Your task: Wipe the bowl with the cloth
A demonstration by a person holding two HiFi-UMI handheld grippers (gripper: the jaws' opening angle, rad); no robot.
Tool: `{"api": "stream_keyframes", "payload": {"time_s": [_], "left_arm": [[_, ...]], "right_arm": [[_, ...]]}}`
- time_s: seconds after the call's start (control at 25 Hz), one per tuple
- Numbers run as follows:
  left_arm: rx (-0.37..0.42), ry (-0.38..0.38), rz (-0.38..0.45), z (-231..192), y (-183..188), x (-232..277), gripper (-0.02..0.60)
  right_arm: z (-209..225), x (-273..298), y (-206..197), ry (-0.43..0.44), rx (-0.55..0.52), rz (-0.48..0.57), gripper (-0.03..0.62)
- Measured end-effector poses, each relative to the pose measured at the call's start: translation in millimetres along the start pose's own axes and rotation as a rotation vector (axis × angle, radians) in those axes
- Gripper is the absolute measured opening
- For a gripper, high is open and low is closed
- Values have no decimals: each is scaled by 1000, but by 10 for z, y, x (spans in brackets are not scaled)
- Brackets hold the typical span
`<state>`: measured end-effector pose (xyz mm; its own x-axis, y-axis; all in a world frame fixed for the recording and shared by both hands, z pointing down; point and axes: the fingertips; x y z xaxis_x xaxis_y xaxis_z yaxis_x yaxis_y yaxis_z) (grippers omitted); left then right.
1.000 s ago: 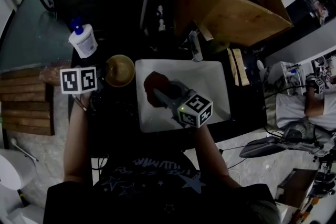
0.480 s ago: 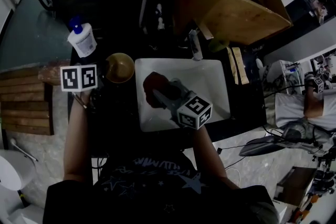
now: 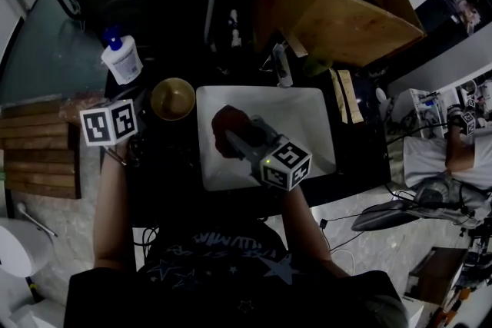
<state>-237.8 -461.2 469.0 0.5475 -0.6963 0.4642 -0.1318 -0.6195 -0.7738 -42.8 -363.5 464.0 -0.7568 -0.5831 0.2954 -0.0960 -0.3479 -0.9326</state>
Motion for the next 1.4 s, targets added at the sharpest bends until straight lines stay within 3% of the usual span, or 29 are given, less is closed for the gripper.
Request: {"api": "stream_keyframes", "payload": {"time_s": [0.28, 0.6, 0.88, 1.12, 1.4], "left_arm": [[44, 14, 15, 366, -223, -294, 23], [86, 81, 34, 883, -684, -508, 21], [78, 114, 47, 1480, -1206, -600, 20], [198, 218, 104, 1927, -1398, -784, 20], [201, 206, 120, 2152, -1555, -968, 20]], "right_arm": [[-40, -242, 69, -2, -48, 24, 60], [-162, -744, 256, 35, -87, 90, 60], [-262, -1283, 37, 81, -100, 89, 60], [-150, -1613, -142, 84, -61, 98, 60], [-332, -1711, -298, 124, -70, 67, 60]]}}
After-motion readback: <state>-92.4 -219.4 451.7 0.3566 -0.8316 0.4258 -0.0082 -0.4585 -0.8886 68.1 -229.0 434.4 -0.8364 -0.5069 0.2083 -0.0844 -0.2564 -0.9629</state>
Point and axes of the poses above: the fingertips, and each gripper's own axes: x forward along the fingers, z to its right, y out of its top, and after that the axes turned 5 degrees about -y, right-handed
